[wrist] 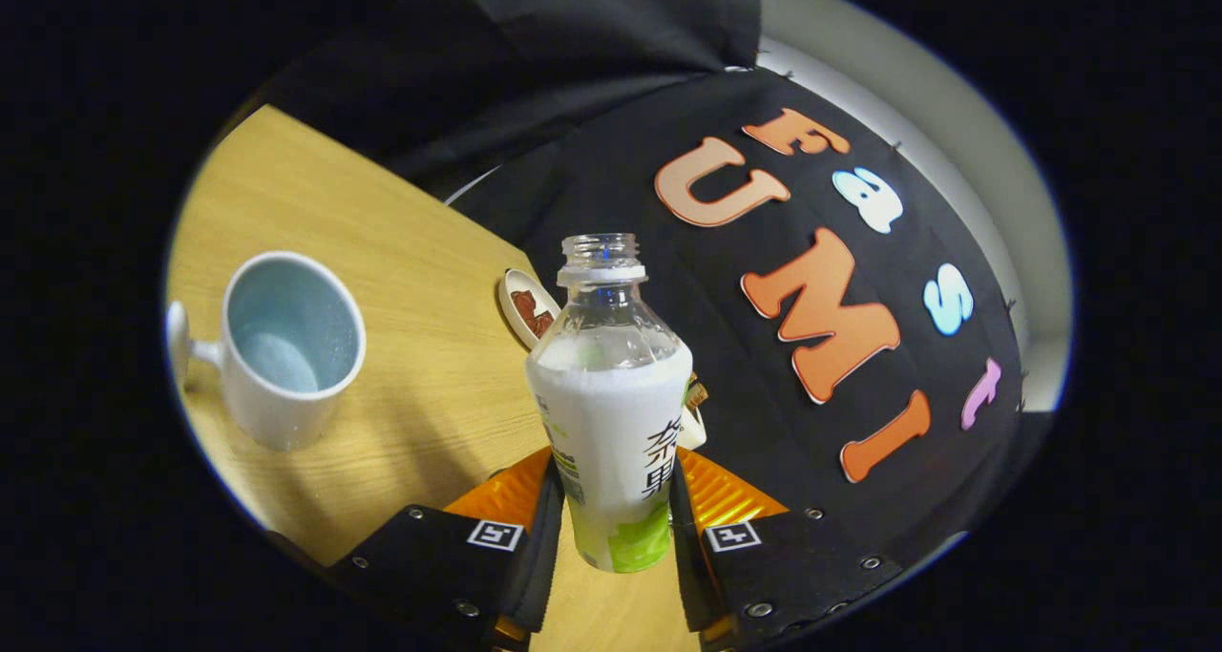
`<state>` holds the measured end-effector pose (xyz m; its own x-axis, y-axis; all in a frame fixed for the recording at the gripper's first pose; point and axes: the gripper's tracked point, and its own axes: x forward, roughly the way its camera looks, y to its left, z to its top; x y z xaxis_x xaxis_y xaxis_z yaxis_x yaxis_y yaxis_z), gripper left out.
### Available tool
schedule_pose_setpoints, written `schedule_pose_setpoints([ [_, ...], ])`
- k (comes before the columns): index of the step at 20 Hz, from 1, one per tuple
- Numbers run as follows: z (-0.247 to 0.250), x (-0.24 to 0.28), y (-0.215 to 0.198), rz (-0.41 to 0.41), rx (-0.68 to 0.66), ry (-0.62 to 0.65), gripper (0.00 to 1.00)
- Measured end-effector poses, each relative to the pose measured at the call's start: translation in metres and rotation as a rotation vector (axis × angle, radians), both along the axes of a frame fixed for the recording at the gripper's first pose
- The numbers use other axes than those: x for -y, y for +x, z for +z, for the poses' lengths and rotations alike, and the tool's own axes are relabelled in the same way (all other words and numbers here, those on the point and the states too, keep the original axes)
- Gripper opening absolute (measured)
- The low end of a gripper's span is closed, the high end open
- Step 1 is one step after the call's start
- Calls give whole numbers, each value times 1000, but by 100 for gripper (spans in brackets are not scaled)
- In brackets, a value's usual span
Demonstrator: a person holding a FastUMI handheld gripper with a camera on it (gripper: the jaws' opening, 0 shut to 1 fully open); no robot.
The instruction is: Take the bottle from table, then pour the juice into the cup, finally place the bottle on the coaster
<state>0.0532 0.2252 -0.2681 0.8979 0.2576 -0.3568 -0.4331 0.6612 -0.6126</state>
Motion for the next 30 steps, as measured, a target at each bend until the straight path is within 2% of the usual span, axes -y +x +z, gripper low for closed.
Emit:
schedule_pose_setpoints([
  [5,-6,8,25,-151,-110,288,55],
  [8,-13,12,36,-206,-176,455,55],
  [12,-28,21,47,-289,-259,599,55],
  [16,-52,20,46,-331,-346,666,55],
  [24,-78,25,44,-377,-413,689,55],
  [30,-75,18,41,-352,-440,736,65],
])
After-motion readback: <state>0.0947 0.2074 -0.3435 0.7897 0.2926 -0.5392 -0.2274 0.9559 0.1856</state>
